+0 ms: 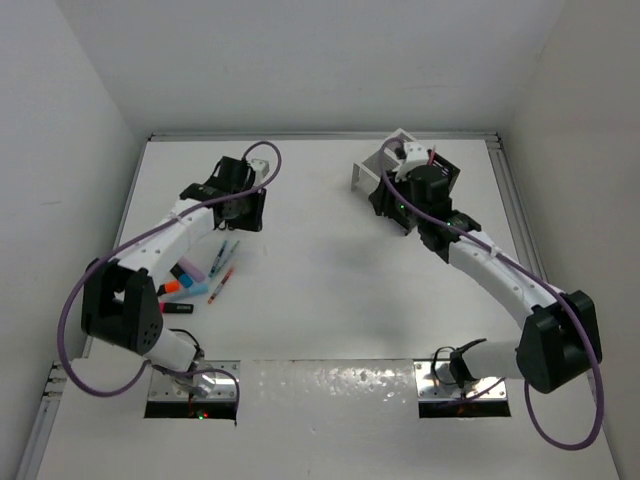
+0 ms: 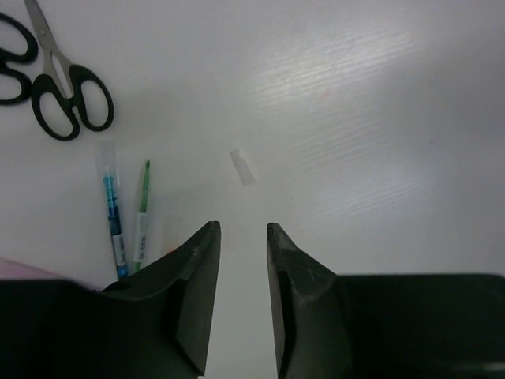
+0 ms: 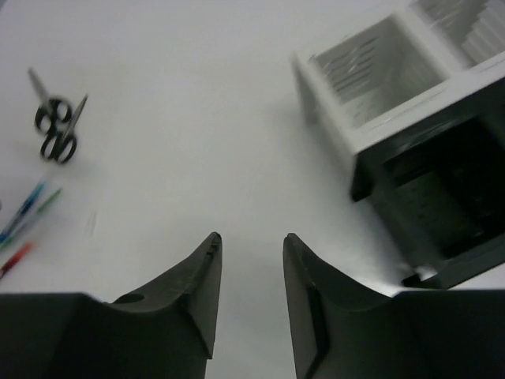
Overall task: Sort the stationery into containers
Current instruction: Pick up the pen from the center of the board.
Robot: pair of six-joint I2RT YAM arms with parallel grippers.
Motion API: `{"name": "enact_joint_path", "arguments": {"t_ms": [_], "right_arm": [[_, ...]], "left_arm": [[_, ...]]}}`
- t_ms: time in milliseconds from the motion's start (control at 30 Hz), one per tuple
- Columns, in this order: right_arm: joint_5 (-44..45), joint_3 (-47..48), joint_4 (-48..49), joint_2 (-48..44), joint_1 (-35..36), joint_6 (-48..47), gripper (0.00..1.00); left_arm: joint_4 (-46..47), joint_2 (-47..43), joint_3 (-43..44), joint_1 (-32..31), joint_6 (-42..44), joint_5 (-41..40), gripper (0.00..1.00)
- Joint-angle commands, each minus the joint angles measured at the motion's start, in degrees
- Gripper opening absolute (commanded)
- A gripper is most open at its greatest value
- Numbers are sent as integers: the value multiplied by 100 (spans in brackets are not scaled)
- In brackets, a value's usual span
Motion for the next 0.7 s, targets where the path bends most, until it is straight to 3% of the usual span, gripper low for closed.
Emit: {"name": "enact_joint_path", "arguments": {"t_ms": [0, 133, 267, 367, 467, 600, 667], "right_arm": [[-46, -43, -204, 67, 455, -33, 39], [-73, 70, -555, 295, 1017, -253, 48], [-125, 167, -364, 576, 1290, -131, 48], [-125, 246, -266, 796, 1440, -8, 48], [-117, 343, -274, 963, 1581, -7, 48], [-126, 414, -354, 1025, 1660, -25, 47], [-117, 405, -354, 999, 1687, -16, 46]], "left_arm": [[-916, 287, 300, 206, 842, -224, 29], [-1066, 112, -67, 339, 2190, -285, 52], [-1014, -38, -376, 742, 2395, -112, 60], [-821, 6, -490, 1164, 2333, 215, 52], [-575, 207, -614, 1174, 2499, 172, 48], [-294, 691, -561, 1235, 2561, -21, 28], [-196, 928, -500, 1244, 2640, 13, 25]]}}
